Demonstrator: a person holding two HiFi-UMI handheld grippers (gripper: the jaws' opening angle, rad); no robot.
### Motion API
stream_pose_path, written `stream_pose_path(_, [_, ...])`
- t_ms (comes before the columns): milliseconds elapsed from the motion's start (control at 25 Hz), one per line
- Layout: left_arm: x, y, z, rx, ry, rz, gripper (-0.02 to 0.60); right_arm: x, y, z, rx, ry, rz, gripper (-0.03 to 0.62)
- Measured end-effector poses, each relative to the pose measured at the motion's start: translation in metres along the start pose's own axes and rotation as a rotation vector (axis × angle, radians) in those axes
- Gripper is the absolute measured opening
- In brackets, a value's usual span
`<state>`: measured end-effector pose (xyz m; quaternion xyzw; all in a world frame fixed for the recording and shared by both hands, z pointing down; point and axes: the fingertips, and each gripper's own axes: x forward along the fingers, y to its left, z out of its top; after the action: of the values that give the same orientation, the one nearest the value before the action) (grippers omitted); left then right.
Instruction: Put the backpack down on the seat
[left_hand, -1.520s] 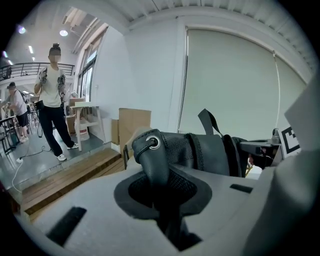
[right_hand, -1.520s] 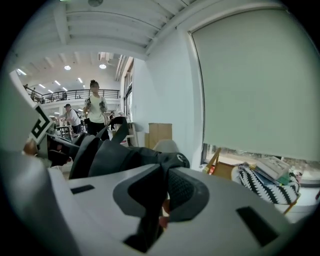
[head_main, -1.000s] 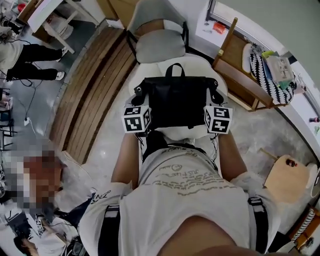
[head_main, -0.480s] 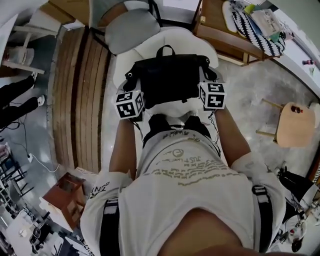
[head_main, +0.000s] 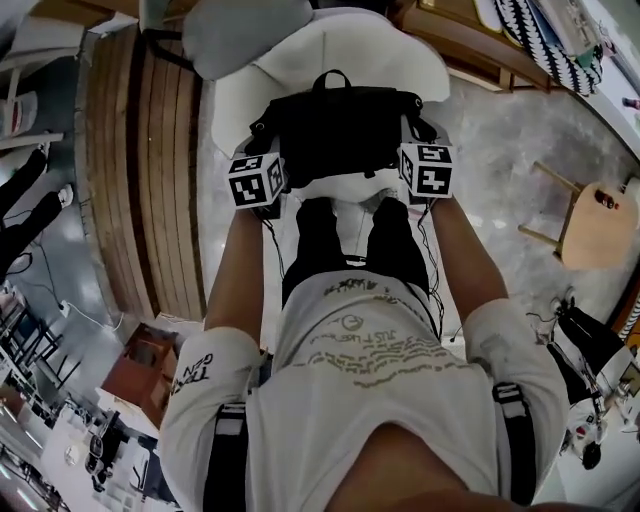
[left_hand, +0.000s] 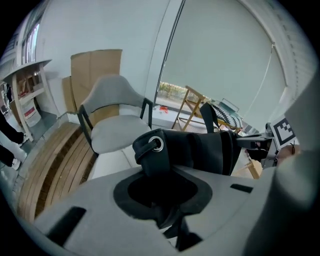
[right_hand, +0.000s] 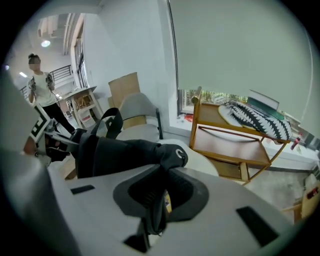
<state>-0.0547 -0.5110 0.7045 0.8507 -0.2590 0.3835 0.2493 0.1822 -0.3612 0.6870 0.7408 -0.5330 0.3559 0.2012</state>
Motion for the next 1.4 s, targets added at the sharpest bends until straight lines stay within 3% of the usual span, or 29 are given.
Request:
stream_pose_path(240, [0.064,0.019,-0.022,0.003,0.045,-0.017,0.063,0.063,-0.011,-0.035,0.019,0.067,-0.028,0.040])
stream_pose_path(600, [0.153,0.043,-0.064,0.042,0.133,-0.038,0.069,0.142,-0.026,-0.085,-0.034,0.134,-0.082,0.040])
stream_pose_path(880, [0.205,0.061,-0.077,-0.058,0.135,0.023,0.084,0.190,-0.034,-0.077,-0.090,0.114,-0.085,0.040])
stream_pose_path(1000, [0.211,0.062,-0.074,-0.036,0.126,0.038,0.112,0.193,-0.040,-0.078,-0.077,0.105,-0.102,0.063])
stream_pose_path(1080, [0.206,0.062,-0.074,-0.027,0.143,0.040,0.142,0.186,-0.040,-0.075,-0.084,0.080,-0.107,0.225])
stream_pose_path(1200, [0.196,0.068,-0.075,0.028,0.156,0.062,0.242,0.175,-0.037,-0.072,-0.111,0.063,-0.114,0.227])
stream_pose_path(1280, [0.189,0.072,-0.072,0.051,0.136,0.092,0.266,0.167,-0.034,-0.071,-0.097,0.050,-0.111,0.227])
stream_pose_path(1360, [0.178,0.072,-0.067,0.043,0.121,0.101,0.263,0.158,-0.029,-0.067,-0.080,0.041,-0.106,0.227])
stream_pose_path(1400, [0.172,0.070,-0.065,0.029,0.120,0.098,0.208,0.152,-0.026,-0.065,-0.071,0.040,-0.101,0.178])
